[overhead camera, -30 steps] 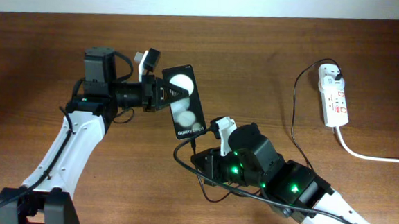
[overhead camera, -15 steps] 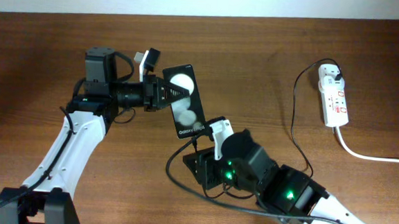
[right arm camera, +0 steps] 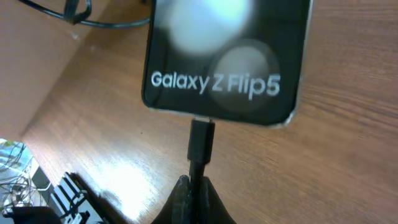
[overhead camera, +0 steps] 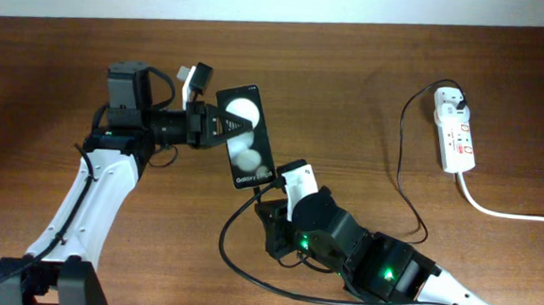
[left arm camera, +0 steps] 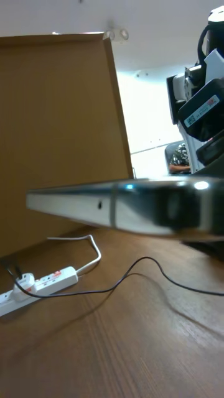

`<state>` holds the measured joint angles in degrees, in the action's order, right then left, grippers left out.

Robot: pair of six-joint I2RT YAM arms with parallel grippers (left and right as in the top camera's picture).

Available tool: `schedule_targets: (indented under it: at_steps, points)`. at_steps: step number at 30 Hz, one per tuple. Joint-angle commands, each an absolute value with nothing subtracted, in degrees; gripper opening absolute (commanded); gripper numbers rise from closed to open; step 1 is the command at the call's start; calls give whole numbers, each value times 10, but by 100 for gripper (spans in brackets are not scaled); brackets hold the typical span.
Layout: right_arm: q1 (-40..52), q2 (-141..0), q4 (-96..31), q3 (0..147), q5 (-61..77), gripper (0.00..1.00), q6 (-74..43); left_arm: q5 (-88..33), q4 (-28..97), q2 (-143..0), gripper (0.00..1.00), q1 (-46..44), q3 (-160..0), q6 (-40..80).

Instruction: Plug charger to phone and switch on socket

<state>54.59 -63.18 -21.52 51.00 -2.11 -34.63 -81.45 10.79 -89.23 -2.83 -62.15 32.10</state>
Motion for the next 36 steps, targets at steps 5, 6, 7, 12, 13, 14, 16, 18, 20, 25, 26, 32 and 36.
schedule_targets:
  at_steps: [5, 6, 7, 12, 13, 14, 16, 18, 20, 25, 26, 32, 36]
  points:
    - [540, -621, -194, 528, -67, 33, -319, -877, 125, -888, 0, -43, -618, 298]
    - [540, -606, -219, 528, -60, 41, -319, -829, 125, -888, 0, -43, -618, 298]
    - [540, -587, -243, 528, -61, 48, -319, -783, 126, -888, 0, -43, -618, 298]
    - [540, -422, -398, 528, -61, 80, -319, -540, 125, -888, 0, -111, -618, 297]
    - [540, -393, -423, 528, -61, 82, -319, -496, 125, -888, 0, -132, -618, 287]
    - [540, -356, -457, 528, -63, 98, -319, -452, 125, -890, 2, -157, -618, 273]
    - [540, -317, -503, 528, -63, 99, -319, -449, 107, -909, 0, -174, -628, 268]
    - [540, -305, -539, 528, -62, 99, -319, -452, 120, -967, 0, -175, -688, 249]
    - [540, -305, -555, 528, -56, 99, -319, -452, 185, -1052, 0, -175, -798, 213]
    - [540, -305, -617, 528, -57, 99, -319, -478, 343, -1256, 0, -174, -1026, 157]
    - [540, -305, -628, 528, -56, 99, -319, -492, 345, -1278, 0, -172, -1031, 157]
    - [540, -305, -640, 528, -57, 99, -319, -422, 370, -1334, 2, -159, -1031, 157]
    - [540, -305, -640, 528, -57, 99, -319, -370, 370, -1350, 11, -160, -1031, 157]
